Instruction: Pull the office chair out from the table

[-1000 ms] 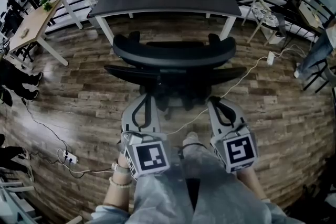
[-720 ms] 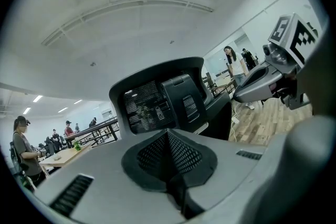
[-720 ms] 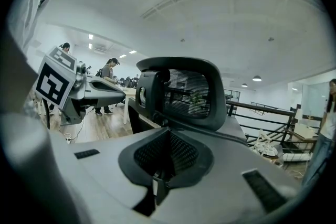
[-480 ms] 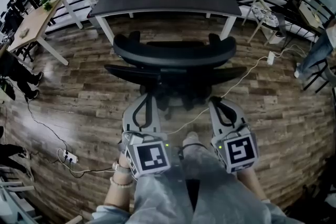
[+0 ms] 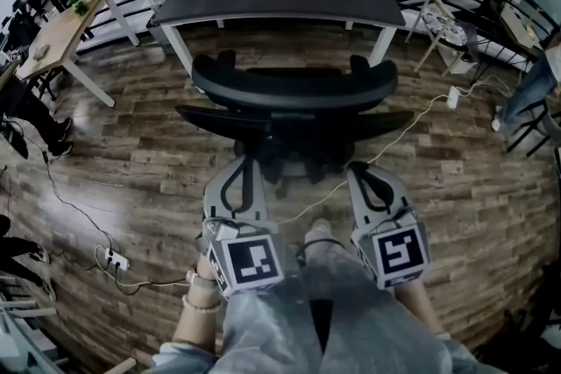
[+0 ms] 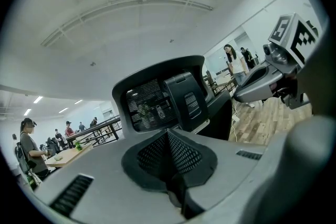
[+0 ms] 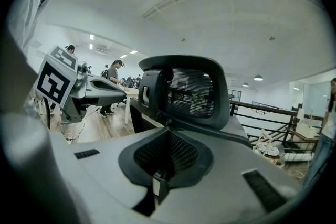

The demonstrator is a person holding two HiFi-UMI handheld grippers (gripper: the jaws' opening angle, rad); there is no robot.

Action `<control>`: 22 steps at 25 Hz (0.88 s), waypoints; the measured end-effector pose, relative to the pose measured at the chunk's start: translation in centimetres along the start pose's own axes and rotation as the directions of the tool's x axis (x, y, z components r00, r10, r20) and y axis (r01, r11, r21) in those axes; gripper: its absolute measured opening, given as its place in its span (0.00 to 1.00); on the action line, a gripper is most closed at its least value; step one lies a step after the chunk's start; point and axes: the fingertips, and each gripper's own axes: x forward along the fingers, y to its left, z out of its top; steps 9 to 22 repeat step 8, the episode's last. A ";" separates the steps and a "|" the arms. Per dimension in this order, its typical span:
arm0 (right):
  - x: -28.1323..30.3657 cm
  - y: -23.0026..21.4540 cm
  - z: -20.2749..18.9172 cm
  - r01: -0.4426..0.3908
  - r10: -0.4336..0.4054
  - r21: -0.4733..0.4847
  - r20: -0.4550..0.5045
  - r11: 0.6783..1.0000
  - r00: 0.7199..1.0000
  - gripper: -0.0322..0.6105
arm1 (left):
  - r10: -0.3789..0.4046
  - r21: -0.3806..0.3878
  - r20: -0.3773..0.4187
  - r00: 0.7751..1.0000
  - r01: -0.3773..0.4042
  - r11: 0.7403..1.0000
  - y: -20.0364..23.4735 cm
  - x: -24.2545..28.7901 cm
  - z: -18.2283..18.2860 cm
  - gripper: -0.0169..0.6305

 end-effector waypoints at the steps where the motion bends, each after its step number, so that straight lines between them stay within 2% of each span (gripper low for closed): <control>1: 0.0 0.1 0.0 -0.003 0.003 -0.003 -0.001 1.000 1.000 0.05 | -0.001 0.000 0.000 1.000 0.001 1.000 0.0 0.0 0.0 0.04; 22: 0.6 0.4 0.4 -0.015 0.015 -0.010 -0.003 1.000 1.000 0.05 | 0.001 0.002 0.004 1.000 -0.001 1.000 0.3 0.2 -0.1 0.04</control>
